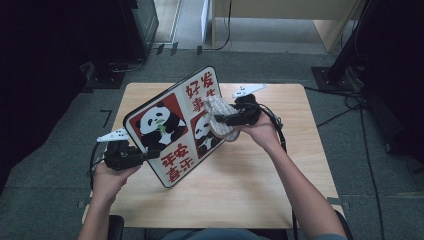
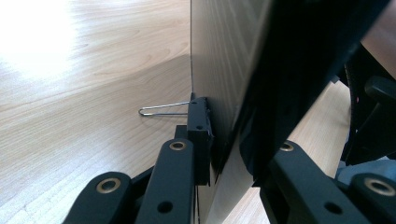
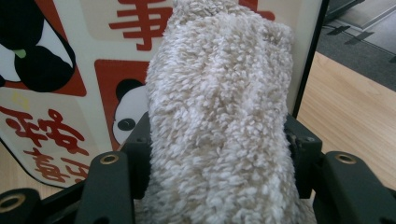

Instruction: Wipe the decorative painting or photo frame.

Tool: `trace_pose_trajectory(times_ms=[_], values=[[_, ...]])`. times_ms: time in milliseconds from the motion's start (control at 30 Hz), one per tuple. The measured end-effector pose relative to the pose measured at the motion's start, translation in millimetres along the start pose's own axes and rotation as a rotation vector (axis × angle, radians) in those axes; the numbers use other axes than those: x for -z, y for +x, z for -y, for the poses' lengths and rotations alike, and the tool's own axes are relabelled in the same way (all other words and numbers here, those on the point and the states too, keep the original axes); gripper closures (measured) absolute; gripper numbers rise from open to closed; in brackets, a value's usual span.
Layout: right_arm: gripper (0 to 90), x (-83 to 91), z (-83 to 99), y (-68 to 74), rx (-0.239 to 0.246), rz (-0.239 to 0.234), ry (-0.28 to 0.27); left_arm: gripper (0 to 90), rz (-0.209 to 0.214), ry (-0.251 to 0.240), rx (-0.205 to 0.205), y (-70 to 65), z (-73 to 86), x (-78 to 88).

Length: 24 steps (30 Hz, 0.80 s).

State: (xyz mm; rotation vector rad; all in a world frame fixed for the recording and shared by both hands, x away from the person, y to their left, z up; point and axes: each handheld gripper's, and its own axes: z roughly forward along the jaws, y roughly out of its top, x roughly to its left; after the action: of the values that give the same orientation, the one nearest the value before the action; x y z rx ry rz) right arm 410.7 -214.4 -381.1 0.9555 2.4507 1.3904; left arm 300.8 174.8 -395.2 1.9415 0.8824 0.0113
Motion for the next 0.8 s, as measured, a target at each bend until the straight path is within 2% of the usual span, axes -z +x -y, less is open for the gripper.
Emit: trace_pose_trajectory(times_ms=[333, 500, 800], values=[[42.4, -4.9, 3.4, 0.0, 0.0, 0.001, 0.019, 79.1, 0.002, -0.001, 0.005, -0.1, -0.2, 0.3], [42.4, -8.8, 11.2, 0.0, -0.016, 0.001, 0.023, 79.1, 0.002, 0.0, 0.005, -0.1, -0.3, 0.3], [42.2, -15.2, 19.3, 0.0, -0.012, 0.006, 0.044, 79.0, 0.002, 0.0, 0.007, -0.1, -0.4, 0.5]])
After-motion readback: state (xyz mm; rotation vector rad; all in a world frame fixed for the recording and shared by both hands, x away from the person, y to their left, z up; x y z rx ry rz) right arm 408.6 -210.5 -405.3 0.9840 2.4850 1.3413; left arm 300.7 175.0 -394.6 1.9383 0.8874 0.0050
